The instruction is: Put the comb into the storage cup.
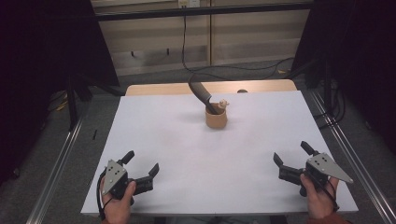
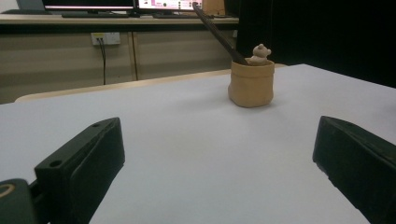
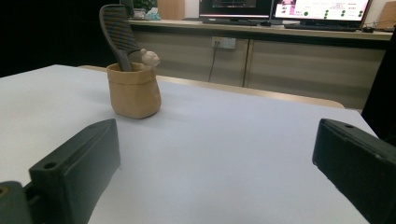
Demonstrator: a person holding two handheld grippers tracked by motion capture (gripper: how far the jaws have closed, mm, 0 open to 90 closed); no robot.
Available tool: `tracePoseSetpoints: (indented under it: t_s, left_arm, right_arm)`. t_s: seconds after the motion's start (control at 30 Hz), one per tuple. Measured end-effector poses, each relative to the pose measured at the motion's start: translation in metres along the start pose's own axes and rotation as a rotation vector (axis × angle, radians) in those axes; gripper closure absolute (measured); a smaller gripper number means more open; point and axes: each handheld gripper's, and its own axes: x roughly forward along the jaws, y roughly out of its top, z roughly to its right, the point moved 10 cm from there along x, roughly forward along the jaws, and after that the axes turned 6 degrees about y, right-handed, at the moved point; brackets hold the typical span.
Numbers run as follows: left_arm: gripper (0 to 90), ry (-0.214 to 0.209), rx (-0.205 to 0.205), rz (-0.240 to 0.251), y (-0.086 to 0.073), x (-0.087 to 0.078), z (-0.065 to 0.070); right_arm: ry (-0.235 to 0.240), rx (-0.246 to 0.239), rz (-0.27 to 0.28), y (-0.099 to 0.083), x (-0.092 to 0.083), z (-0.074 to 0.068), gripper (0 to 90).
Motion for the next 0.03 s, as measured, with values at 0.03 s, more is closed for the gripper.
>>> tracePoseSetpoints:
  t_s: [0.03]
  left_arm:
    - [2.3,0.000,-0.004,0.000,0.0000,0.0000,-0.0001]
  right_arm:
    - [0.000,-0.001,0.000,0.0002,0.0001,-0.0004,0.2]
